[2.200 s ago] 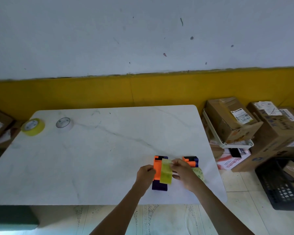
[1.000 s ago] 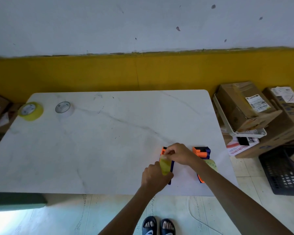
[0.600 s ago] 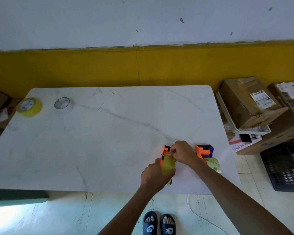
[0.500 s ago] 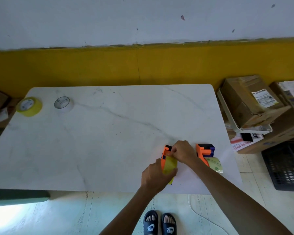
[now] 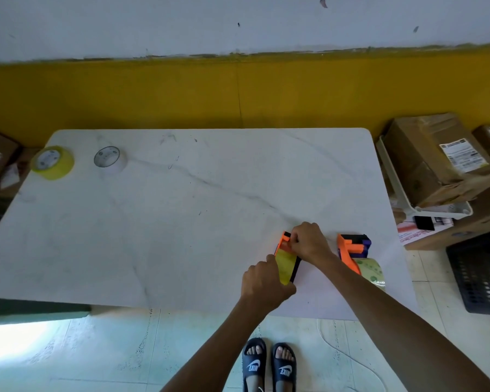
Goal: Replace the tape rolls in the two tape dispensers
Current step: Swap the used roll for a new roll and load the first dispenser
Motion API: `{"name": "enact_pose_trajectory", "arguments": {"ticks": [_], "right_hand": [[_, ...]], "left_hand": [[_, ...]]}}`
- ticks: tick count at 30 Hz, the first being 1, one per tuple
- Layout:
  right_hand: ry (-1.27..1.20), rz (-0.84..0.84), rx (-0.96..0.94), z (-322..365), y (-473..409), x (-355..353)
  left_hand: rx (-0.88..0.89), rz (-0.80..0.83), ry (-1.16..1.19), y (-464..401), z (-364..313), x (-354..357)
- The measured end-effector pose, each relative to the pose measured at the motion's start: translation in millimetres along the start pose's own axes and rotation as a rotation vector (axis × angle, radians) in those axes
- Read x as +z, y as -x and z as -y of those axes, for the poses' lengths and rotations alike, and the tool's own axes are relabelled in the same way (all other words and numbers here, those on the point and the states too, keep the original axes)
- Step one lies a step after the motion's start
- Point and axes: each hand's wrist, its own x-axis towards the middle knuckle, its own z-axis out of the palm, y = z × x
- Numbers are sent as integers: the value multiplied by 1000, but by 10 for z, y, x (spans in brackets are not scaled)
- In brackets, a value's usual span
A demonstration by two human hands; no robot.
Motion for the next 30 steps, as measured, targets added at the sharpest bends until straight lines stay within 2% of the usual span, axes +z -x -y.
{"name": "enact_pose_trajectory", "arguments": {"ticks": [10, 15, 20, 26, 30], "right_hand": [[-47, 35, -59, -115, -215, -45], [-26, 98, -69, -189, -324, -162], [48, 10, -71, -269, -413, -189], [155, -208, -1, -471, -688, -426], [130, -199, 19, -511, -753, -517]], "left_hand": [[13, -48, -38, -48, 50, -10], [12, -6, -97, -107, 34, -20], [-2, 16, -94, -27, 87, 18], [-3, 64, -113, 67, 222, 9], [-37, 65, -17, 124, 182, 34]]}}
